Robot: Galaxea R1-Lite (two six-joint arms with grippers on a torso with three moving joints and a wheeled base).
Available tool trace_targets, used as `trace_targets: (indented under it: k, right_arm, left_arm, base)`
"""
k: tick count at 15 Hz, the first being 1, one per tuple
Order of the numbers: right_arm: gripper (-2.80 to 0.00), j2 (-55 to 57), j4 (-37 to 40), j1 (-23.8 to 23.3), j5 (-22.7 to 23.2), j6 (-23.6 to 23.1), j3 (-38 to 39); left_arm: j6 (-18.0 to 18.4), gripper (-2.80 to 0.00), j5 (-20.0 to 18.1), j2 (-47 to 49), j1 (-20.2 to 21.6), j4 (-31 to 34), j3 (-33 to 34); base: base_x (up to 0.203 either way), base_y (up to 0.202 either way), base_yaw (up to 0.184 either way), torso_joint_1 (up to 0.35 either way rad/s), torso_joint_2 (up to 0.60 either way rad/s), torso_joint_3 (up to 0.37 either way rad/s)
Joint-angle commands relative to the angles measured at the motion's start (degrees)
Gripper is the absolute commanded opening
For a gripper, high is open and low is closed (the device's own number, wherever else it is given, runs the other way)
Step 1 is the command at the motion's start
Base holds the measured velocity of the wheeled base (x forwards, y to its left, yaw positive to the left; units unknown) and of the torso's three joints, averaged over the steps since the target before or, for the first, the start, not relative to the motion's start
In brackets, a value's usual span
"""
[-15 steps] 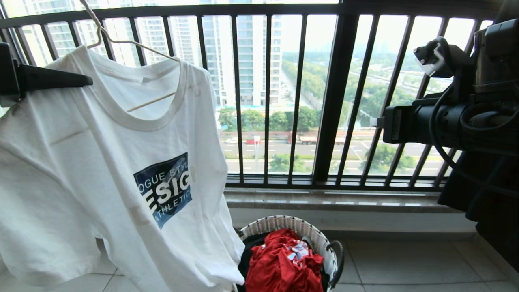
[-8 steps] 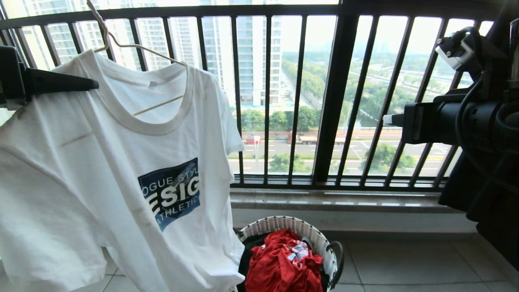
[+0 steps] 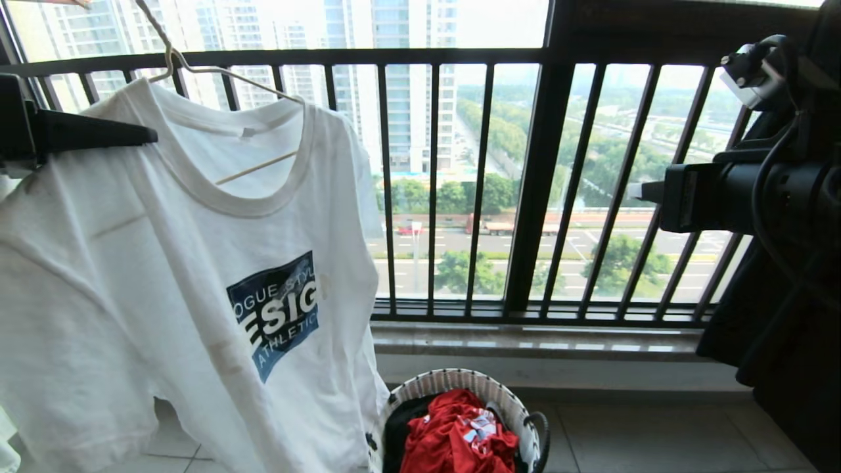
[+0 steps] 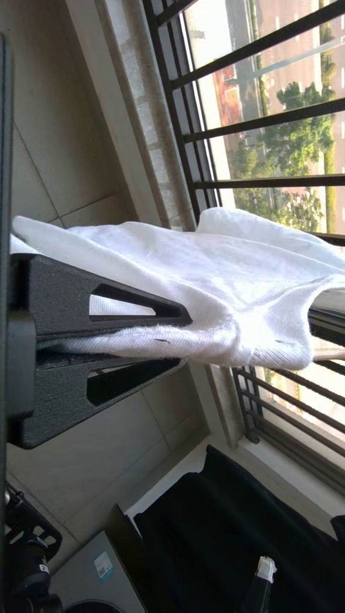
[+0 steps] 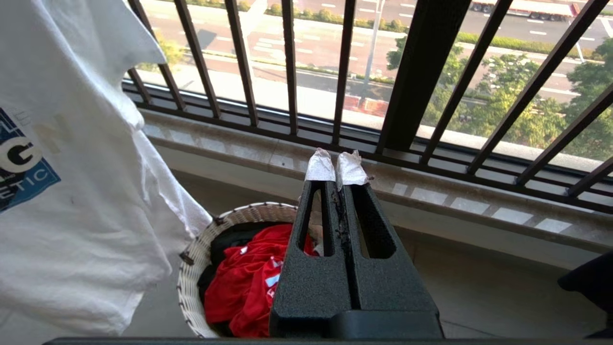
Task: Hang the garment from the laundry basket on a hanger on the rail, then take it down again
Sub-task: Hang the clothes rack on the clothesline
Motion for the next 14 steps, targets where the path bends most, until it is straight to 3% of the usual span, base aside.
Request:
trace_targets:
  k: [1,12,14]
  right_arm:
    - [-2.80,-0.1,-0.1,0.0,0.0,0.0,0.0]
    - [-2.80,-0.8,0.2,0.0,-0.1,-0.1,0.0]
    - [-2.80,-1.0,0.4,0.0,-0.1,-0.1,0.2]
  left_arm:
    - [0.1,-2.80,-0.3,0.1,-0.5,0.2,0.4]
    - [0.0,-2.80,-0.4,-0.5,-0.9,0.2,0.9]
    - [0.2,-2.80,-0.4,-1.2,-2.9,0.2,2.2]
  base:
    - [0.000,0.000,0.000,0.143,-0.44,-0.330]
    - [0.000,0.000,0.000,0.172,-0.48,-0.310]
    - [0.000,0.000,0.000,0.206,-0.51,-0.305]
